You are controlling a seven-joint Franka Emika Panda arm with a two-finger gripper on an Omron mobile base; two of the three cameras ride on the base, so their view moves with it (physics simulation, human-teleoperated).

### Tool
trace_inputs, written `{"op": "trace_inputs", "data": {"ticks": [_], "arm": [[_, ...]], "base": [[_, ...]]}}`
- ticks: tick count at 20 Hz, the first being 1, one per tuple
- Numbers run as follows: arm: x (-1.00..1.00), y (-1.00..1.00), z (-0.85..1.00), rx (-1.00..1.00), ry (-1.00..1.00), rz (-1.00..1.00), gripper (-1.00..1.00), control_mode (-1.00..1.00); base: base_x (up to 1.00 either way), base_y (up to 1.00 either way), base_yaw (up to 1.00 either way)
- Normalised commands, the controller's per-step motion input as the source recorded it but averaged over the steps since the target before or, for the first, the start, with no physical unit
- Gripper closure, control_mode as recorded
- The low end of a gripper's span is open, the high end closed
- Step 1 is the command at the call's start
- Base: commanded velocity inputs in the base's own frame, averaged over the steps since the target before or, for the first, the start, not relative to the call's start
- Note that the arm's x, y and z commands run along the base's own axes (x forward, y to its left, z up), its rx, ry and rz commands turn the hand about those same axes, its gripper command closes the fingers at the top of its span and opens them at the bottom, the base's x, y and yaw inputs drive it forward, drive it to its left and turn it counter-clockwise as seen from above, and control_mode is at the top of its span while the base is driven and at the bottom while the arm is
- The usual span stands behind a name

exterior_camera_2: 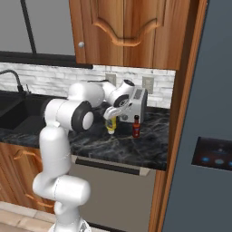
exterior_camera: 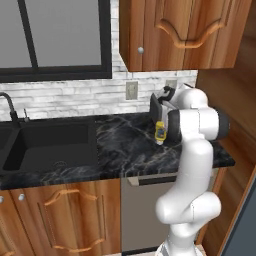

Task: Place the condiment bottle and mustard from the counter to the top shelf of the fridge. If the existing items in the fridge are on the top shelf, move them to other shelves.

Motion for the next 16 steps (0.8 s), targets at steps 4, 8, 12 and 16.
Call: {"op": "trace_inputs", "data": {"ticks": [4, 8, 12, 16], "arm": [[0.03, 0.02, -0.08, 0.0, 0.02, 0.03, -1.0, -1.0], [0.0, 0.23, -0.07, 0.0, 0.0, 0.01, 1.0, -1.0], [0.01, 0.04, -0.03, 0.0, 0.0, 0.0, 1.0, -1.0], [0.0, 0.0, 0.0, 0.0, 0.0, 0.0, 1.0, -1.0]], "base": [[0.0, 0.0, 0.0], [0.0, 0.0, 0.0], [0.0, 0.0, 0.0], [0.0, 0.0, 0.0]]}}
